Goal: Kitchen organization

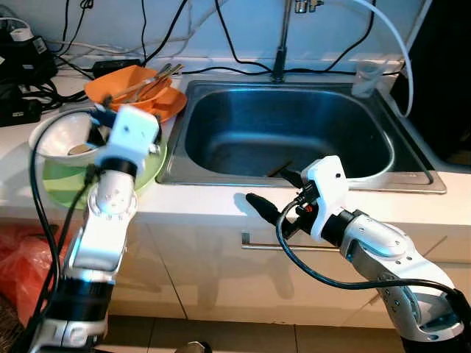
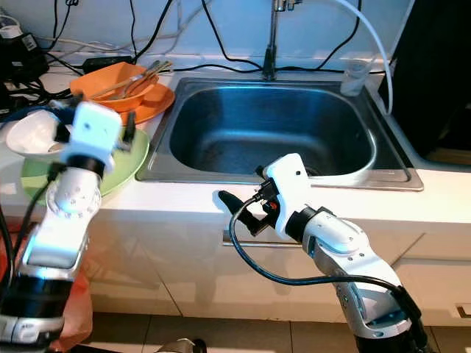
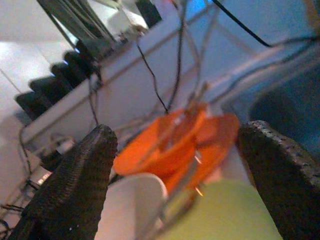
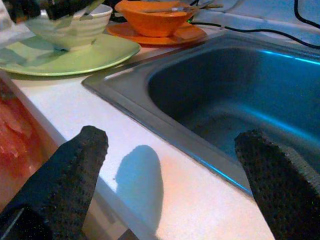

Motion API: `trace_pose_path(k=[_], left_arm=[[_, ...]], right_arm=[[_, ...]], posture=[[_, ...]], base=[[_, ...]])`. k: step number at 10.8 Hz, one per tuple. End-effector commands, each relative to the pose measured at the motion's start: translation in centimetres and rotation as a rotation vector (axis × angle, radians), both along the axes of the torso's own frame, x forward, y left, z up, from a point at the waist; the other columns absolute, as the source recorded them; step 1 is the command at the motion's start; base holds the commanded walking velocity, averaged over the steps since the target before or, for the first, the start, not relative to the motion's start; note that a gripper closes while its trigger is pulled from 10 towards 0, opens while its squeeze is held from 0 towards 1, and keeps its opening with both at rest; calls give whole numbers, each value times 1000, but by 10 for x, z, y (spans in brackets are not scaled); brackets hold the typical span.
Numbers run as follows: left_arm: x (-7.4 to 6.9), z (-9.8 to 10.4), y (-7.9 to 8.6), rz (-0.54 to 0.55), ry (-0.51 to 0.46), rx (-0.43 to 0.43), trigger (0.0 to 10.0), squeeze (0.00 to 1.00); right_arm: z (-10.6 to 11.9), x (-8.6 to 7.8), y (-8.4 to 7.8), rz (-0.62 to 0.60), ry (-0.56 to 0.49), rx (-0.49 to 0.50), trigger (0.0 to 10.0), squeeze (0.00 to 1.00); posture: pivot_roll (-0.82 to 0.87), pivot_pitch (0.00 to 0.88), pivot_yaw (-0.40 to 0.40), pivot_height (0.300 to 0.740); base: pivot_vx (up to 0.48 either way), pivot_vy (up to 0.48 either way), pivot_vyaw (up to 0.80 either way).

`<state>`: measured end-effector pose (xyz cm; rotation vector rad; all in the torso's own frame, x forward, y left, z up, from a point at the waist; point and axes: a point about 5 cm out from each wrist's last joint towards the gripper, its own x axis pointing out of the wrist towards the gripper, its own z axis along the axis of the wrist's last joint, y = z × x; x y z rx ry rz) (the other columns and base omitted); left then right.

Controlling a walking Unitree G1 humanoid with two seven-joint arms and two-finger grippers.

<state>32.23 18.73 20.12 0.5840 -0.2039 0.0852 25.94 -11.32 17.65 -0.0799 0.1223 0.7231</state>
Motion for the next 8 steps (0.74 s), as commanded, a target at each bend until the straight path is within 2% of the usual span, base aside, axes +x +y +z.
trace_pose_path(k=[1,3,8], left_arm=[[0,-4,2,-4,33,13,10000,0],[-1,-17,10,4,101,46,10000,0],[3,-21,18,14,141,80,10000,0]], right_arm=[[3,0,1,16,-4,3,10000,0],[6,-2,0,39,36,58,10000,0],[3,-3,1,47,46,35,10000,0]], posture=[[66,25,26,740],[67,28,15,740],[69,37,13,740]], base=[[0,0,0],[0,0,0],[0,0,0]])
